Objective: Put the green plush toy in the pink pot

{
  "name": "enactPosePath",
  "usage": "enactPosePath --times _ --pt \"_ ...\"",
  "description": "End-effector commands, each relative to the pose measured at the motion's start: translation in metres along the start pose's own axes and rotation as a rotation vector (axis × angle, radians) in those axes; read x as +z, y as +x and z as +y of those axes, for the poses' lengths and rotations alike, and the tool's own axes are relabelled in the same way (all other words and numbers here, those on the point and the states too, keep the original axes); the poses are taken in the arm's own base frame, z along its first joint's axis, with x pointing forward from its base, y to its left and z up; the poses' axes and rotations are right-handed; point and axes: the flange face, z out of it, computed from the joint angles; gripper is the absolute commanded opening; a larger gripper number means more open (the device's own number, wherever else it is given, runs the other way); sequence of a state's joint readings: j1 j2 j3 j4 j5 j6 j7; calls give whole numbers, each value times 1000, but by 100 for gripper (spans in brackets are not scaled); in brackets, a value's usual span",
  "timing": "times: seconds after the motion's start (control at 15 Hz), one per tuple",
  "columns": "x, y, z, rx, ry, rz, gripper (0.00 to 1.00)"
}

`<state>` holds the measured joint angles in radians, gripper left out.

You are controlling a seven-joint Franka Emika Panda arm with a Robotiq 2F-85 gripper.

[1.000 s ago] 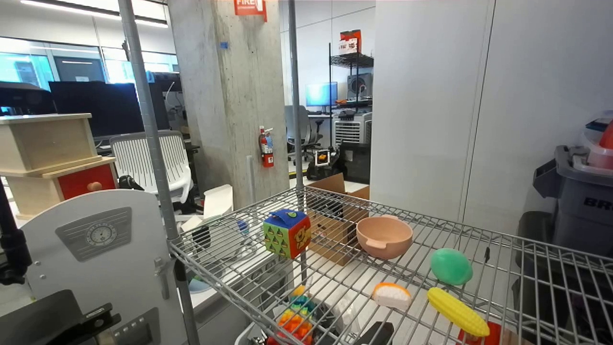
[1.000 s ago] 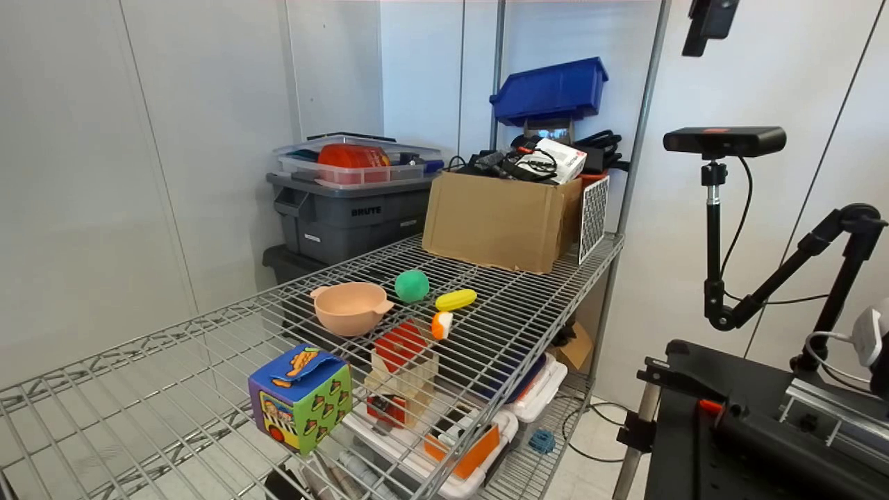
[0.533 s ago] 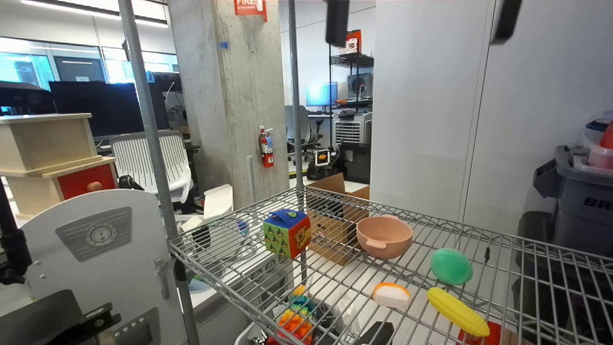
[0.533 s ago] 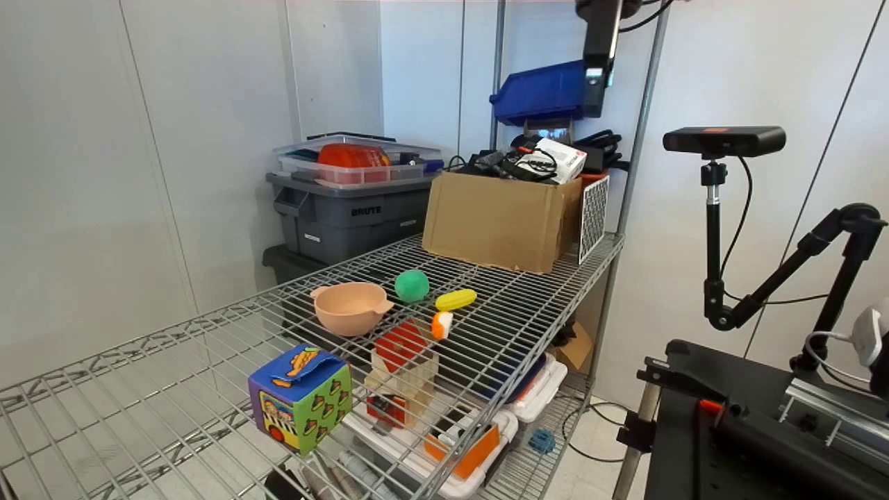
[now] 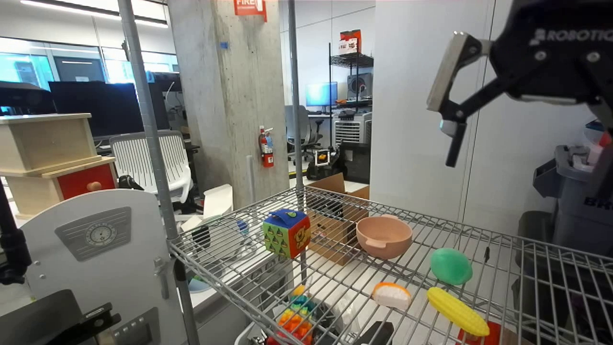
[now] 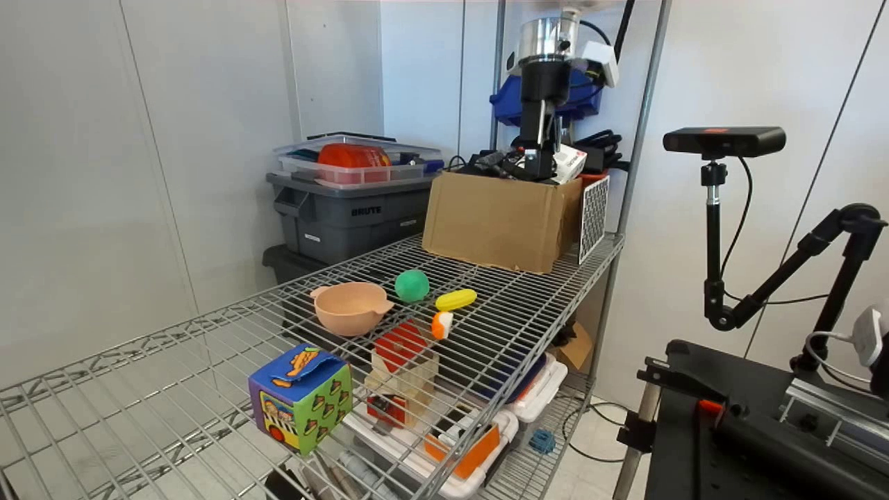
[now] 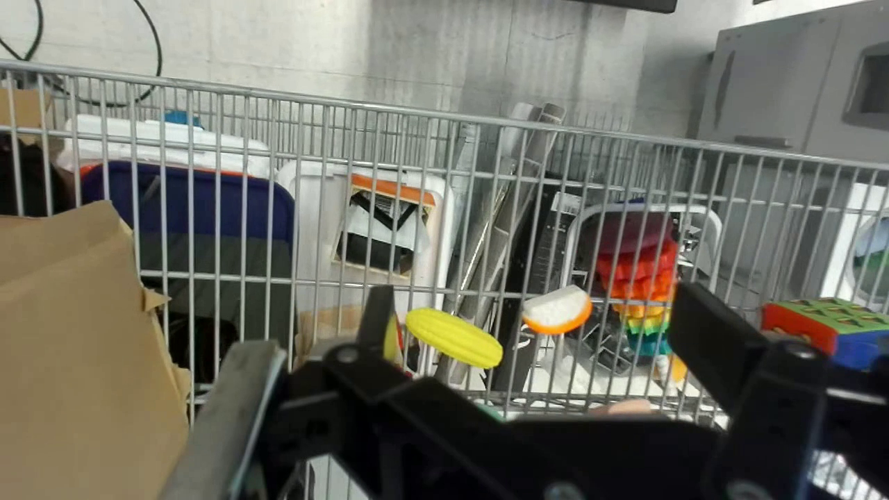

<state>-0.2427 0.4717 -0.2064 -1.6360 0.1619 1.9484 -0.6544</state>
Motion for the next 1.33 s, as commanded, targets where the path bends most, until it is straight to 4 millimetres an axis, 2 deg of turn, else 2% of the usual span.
enactPosePath --times 0.0,0.2,0.6,1.0,1.27 --pt "23 26 30 -9 34 -21 100" --pt "62 54 32 -30 45 -29 100" --pt "126 113 11 -92 39 -38 100" --pt "152 168 -21 -117 34 16 100" --pt "159 193 -37 -128 4 62 100"
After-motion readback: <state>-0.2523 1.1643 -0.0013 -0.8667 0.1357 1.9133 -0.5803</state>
